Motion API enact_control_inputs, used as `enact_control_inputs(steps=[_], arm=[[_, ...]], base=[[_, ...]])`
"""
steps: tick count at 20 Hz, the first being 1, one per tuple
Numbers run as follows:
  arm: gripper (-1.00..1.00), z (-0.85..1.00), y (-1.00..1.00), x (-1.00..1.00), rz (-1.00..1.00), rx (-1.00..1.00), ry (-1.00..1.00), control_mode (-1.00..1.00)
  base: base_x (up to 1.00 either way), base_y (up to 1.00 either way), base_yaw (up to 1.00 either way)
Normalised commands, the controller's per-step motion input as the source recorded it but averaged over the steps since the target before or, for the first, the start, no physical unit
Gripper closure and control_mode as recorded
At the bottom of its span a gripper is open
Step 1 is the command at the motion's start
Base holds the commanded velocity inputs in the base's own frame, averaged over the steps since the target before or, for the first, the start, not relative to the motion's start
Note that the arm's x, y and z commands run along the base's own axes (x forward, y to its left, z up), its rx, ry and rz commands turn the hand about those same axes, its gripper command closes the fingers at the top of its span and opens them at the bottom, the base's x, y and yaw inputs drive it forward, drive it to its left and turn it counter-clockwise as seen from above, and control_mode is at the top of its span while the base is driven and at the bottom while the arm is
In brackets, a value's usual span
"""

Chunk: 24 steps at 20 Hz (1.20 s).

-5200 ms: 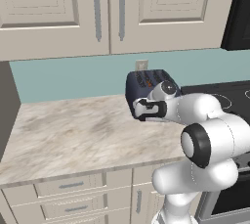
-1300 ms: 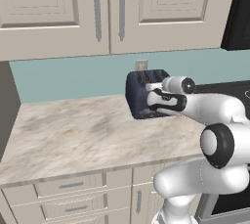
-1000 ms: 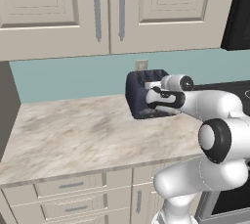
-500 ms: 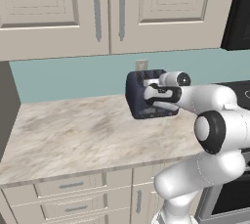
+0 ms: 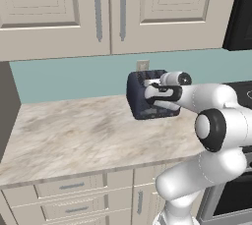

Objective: Start the toaster. Once the lever pops up, take the bread to the plate on the dining counter.

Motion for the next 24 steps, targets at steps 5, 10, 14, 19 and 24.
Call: enact_control_inputs(steps=[5,10,14,19,24], arm=[[-1.0,-0.01,0.0,0.11,0.0,0.0,0.01,-1.0],[-1.0,0.0,0.06,0.07,0.0,0.0,0.02,-1.0],[-1.0,0.0,0.11,0.03,0.0,0.0,0.01,-1.0],[-1.0,0.0,0.03,0.01,0.0,0.0,0.0,-1.0],[-1.0,0.0,0.0,0.0,0.0,0.0,0.0,-1.0]], base=[[0.0,0.0,0.0],[0.0,0.0,0.0],[0.0,0.0,0.0],[0.0,0.0,0.0],[0.0,0.0,0.0]])
